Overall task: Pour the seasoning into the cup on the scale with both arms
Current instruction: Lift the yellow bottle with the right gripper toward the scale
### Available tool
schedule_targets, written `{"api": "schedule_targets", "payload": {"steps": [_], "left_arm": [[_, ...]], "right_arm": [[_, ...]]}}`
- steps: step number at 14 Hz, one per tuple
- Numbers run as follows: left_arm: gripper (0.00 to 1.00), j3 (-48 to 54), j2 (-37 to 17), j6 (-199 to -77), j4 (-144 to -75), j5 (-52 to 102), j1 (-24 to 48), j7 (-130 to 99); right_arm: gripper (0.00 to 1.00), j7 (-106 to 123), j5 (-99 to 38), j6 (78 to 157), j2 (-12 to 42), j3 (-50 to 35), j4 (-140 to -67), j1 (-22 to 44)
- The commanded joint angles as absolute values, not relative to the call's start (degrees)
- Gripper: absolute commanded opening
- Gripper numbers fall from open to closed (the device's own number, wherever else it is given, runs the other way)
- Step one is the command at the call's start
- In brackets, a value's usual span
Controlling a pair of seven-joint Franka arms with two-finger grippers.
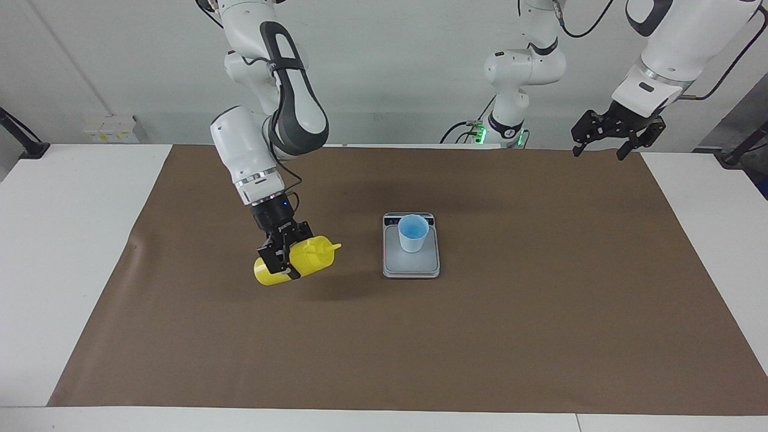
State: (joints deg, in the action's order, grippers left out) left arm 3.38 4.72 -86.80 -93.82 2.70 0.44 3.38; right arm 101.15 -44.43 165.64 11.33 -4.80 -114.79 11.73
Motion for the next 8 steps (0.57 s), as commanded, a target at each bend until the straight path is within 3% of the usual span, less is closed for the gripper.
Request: {"api": "schedule_targets", "payload": {"steps": [1, 8], "left_arm": [[1.0, 3.2, 6.5, -86.7, -95.6, 3.0, 0.4, 3.1], [1.0, 3.2, 6.5, -86.7, -95.6, 3.0, 0.4, 3.2]], "right_arm": [[0.0, 90.6, -33.4, 162.7, 11.7, -4.7, -112.6, 11.3], [0.0, 70.4, -4.7, 158.4, 11.5, -4.7, -111.8, 12.5]]}}
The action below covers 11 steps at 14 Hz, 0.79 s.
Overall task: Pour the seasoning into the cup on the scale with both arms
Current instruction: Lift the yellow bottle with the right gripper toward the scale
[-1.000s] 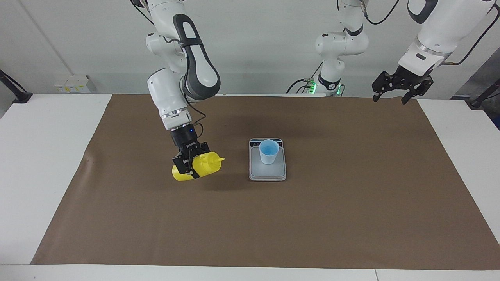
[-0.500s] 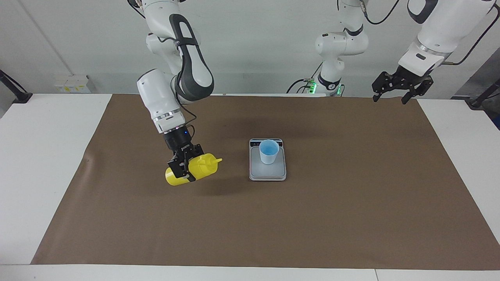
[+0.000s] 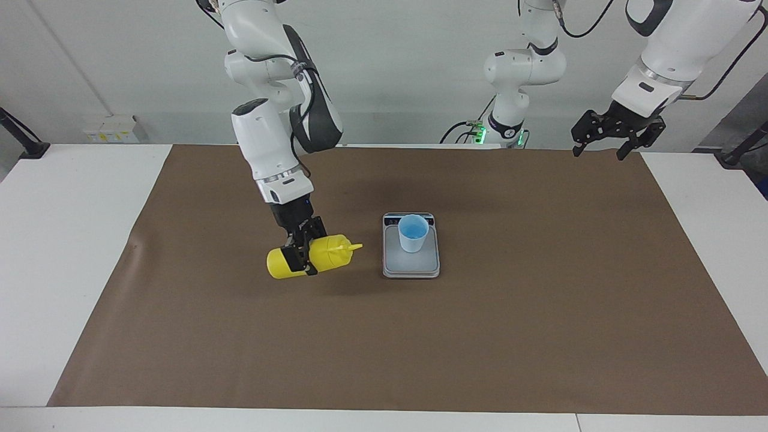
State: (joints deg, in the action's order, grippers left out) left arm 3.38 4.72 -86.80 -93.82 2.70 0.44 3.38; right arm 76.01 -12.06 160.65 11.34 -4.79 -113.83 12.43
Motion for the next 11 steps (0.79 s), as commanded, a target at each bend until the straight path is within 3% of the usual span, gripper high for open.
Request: {"api": "schedule_targets", "payload": {"steps": [1, 5, 11], "left_arm": [[1.0, 3.2, 6.5, -86.7, -95.6, 3.0, 0.4, 3.2], [1.0, 3.2, 6.5, -86.7, -95.6, 3.0, 0.4, 3.2], [1.0, 3.2, 6.5, -86.7, -95.6, 3.0, 0.4, 3.2]], "right_arm": [[0.0, 67.4, 0.1, 155.9, 11.6, -4.9, -110.3, 12.6], [0.0, 55.9, 21.9, 145.9, 12.2, -5.4, -104.9, 15.6], [0.0, 51.1, 34.3, 143.4, 13.9, -5.4, -105.1, 21.2]]}}
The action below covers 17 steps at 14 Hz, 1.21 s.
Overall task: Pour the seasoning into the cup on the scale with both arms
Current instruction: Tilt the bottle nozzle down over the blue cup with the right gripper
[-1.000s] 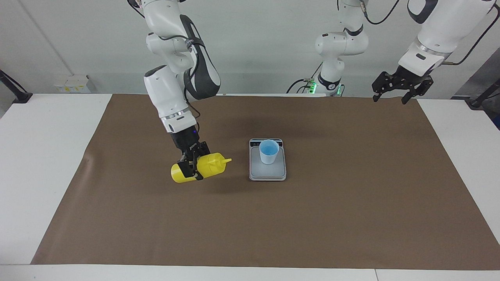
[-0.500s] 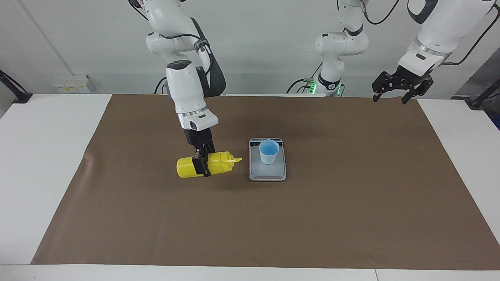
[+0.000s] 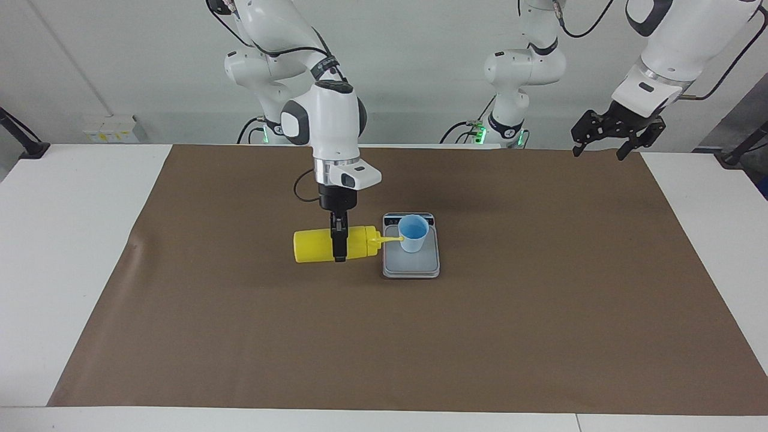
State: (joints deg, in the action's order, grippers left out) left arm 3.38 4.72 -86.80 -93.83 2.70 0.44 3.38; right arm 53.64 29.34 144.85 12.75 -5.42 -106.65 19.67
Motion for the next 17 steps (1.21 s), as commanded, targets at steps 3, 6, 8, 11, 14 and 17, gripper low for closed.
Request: {"api": "schedule_targets", "payload": {"steps": [3, 6, 8, 11, 14, 17], "left_arm": [[1.0, 3.2, 6.5, -86.7, -95.6, 3.0, 0.4, 3.2], [1.0, 3.2, 6.5, -86.7, -95.6, 3.0, 0.4, 3.2], [1.0, 3.2, 6.5, -86.7, -95.6, 3.0, 0.4, 3.2], [1.0, 3.2, 6.5, -86.7, -95.6, 3.0, 0.4, 3.1], [1.0, 3.2, 6.5, -86.7, -95.6, 3.0, 0.4, 3.2], [1.0, 3.2, 6.5, -86.7, -95.6, 3.0, 0.4, 3.2]], "right_arm": [[0.0, 48.5, 40.2, 142.5, 14.0, -5.5, -105.9, 21.4], [0.0, 48.5, 42.8, 141.9, 13.8, -5.5, -107.2, 23.5], [0.0, 48.5, 44.8, 141.8, 13.8, -5.5, -108.3, 25.1], [0.0, 48.6, 47.5, 141.4, 12.8, -5.5, -110.3, 26.1], [0.0, 48.6, 49.6, 141.5, 12.0, -5.6, -112.1, 26.3], [0.0, 49.5, 50.2, 141.6, 12.0, -5.6, -112.1, 26.3]]}}
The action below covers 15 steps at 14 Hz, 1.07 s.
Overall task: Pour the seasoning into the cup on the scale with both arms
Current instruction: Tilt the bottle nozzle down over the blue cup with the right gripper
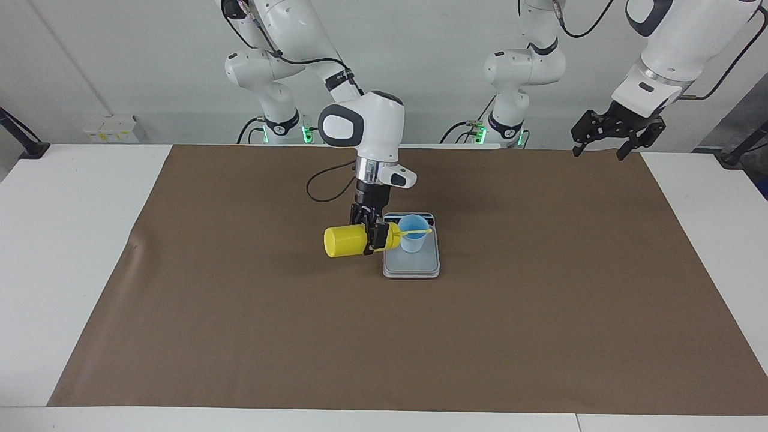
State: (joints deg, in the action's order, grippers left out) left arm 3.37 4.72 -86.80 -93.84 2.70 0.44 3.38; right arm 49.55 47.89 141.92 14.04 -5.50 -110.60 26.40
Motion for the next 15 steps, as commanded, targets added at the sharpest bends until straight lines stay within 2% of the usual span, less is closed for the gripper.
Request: {"api": "schedule_targets", "payload": {"steps": [1, 15], "left_arm": [[1.0, 3.2, 6.5, -86.7, -95.6, 3.0, 0.4, 3.2], [1.0, 3.2, 6.5, -86.7, -95.6, 3.0, 0.4, 3.2]], "right_arm": [[0.0, 49.7, 50.4, 141.5, 12.0, -5.6, -112.1, 26.9], [0.0, 51.3, 50.4, 141.4, 12.0, -5.6, -111.9, 27.3]]}}
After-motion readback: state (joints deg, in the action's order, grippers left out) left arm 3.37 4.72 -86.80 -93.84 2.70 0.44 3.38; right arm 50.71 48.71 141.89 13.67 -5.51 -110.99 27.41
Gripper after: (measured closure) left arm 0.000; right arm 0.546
